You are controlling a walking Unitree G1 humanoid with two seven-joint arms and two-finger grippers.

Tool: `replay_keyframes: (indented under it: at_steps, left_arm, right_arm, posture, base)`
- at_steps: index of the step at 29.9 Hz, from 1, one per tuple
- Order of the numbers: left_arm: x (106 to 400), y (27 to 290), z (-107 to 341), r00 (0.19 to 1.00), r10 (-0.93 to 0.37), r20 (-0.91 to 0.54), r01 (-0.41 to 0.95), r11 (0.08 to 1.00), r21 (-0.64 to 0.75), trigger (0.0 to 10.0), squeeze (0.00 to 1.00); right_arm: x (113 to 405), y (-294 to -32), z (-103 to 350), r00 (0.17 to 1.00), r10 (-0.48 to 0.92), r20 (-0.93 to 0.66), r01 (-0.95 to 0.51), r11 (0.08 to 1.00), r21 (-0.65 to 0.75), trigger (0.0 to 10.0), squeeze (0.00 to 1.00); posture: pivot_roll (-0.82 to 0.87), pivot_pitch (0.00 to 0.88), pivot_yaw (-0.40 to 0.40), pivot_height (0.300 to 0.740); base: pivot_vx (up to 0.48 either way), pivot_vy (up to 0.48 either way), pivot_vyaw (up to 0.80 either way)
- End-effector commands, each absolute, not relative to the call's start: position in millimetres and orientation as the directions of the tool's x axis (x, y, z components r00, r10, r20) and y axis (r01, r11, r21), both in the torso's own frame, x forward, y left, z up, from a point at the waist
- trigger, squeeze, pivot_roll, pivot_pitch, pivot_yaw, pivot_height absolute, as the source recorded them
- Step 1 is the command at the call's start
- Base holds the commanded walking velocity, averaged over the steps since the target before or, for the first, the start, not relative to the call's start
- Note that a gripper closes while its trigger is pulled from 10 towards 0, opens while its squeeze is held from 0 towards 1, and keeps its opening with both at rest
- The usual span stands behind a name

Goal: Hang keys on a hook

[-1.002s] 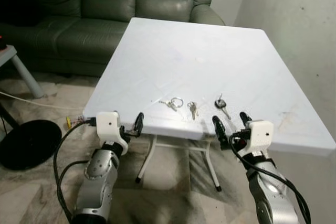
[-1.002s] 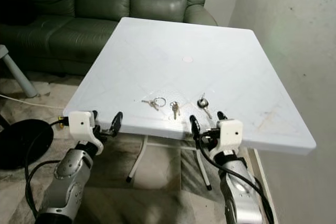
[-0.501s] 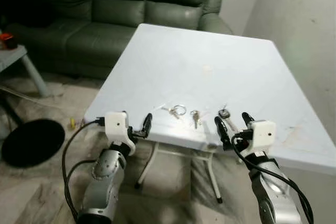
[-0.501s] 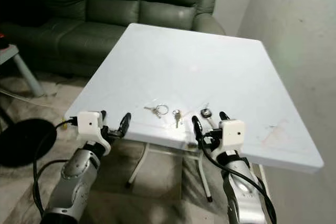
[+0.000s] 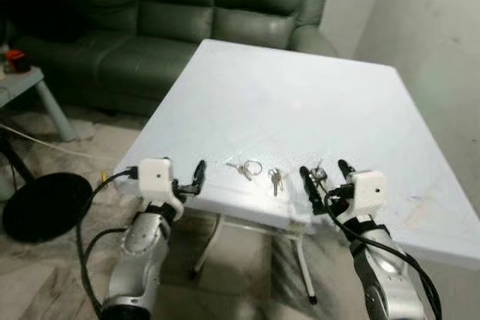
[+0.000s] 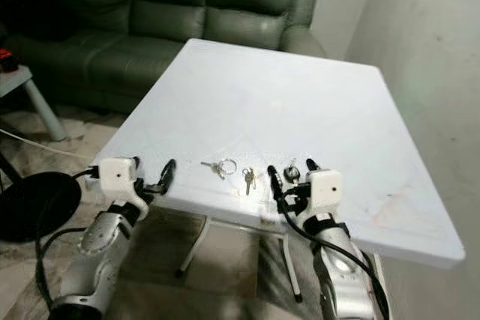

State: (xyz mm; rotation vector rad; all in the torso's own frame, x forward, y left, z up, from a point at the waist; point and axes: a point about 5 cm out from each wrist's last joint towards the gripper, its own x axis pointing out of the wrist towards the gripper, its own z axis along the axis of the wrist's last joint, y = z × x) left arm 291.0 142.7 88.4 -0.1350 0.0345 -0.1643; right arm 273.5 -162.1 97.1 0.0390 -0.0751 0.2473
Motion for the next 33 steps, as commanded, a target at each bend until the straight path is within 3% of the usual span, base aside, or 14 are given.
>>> replay_keyframes:
  at_steps: [1, 9, 21, 33]
  left_arm:
    - [291, 130, 89, 0.980, -0.199, -0.022, 0.194, 0.971, -0.143, 10.0, 0.00]
    - [290, 130, 90, 0.979, -0.202, -0.016, 0.197, 0.970, -0.144, 10.0, 0.00]
    - [285, 124, 92, 0.978, -0.206, 0.012, 0.206, 0.967, -0.149, 10.0, 0.00]
    - [283, 123, 93, 0.978, -0.207, 0.024, 0.208, 0.967, -0.148, 10.0, 0.00]
  right_arm:
    - [272, -172, 99, 0.972, 0.220, 0.084, -0.222, 0.975, 0.019, 10.0, 0.00]
    - [273, -172, 99, 0.970, 0.231, 0.081, -0.233, 0.972, 0.017, 10.0, 0.00]
    - [278, -170, 107, 0.958, 0.275, 0.082, -0.275, 0.961, -0.009, 10.0, 0.00]
    - [287, -154, 113, 0.976, 0.217, 0.012, -0.218, 0.976, 0.021, 10.0, 0.00]
  posture:
    - [0.08, 0.000, -0.071, 0.740]
    - [0.09, 0.000, -0.076, 0.740]
    - [0.09, 0.010, -0.081, 0.740]
    - [0.09, 0.025, -0.086, 0.740]
  base:
    - [0.251, 0.000, 0.00]
    - [0.251, 0.000, 0.00]
    - [0.000, 0.000, 0.00]
    - [0.000, 0.000, 0.00]
